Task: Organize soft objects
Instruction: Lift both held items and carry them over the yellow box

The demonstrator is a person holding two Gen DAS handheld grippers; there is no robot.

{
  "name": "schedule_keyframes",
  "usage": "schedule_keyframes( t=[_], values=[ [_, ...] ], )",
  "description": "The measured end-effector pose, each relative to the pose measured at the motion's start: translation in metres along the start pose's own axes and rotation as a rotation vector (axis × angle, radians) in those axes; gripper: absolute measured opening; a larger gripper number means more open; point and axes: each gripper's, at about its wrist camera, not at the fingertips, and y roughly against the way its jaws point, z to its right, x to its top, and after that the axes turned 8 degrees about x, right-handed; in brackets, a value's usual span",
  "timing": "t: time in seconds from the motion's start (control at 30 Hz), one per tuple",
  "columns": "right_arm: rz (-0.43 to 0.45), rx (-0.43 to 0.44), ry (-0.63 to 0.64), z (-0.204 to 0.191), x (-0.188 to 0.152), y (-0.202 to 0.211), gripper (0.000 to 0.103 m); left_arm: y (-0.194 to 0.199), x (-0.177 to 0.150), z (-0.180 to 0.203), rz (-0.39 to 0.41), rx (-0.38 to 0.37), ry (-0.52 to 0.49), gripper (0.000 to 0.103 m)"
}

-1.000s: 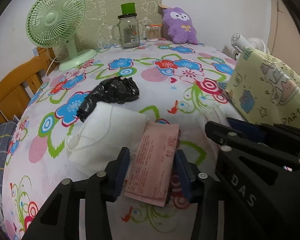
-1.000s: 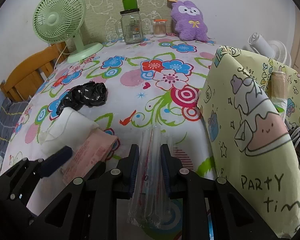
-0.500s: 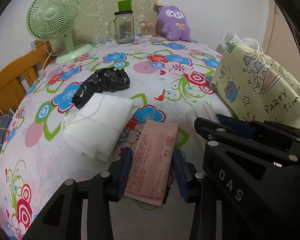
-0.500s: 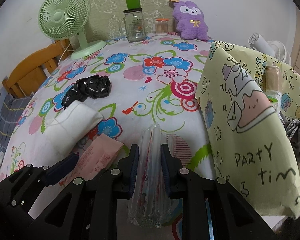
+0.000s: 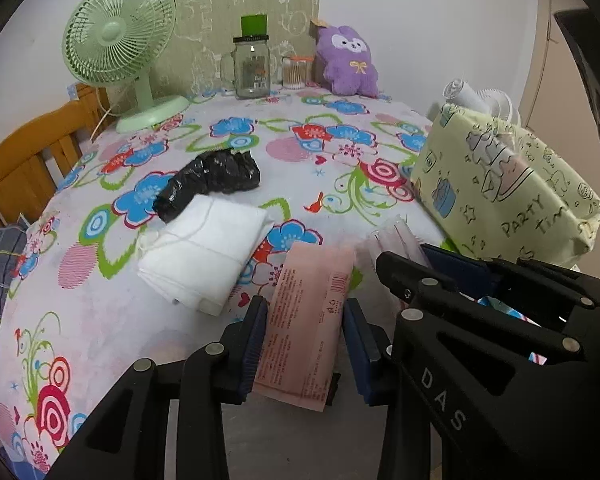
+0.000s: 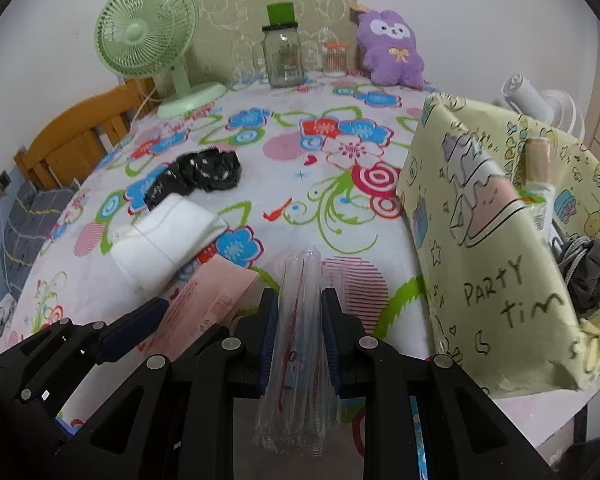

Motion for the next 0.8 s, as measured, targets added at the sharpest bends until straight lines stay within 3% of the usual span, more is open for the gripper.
schedule_keyframes(
  t=[0.8],
  values=[
    [0.137,0.013,0.059,-0.016,0.027,0.058,0.025,0.055,0.027,0.0,0.136,0.055,-0.008,0.039]
  ],
)
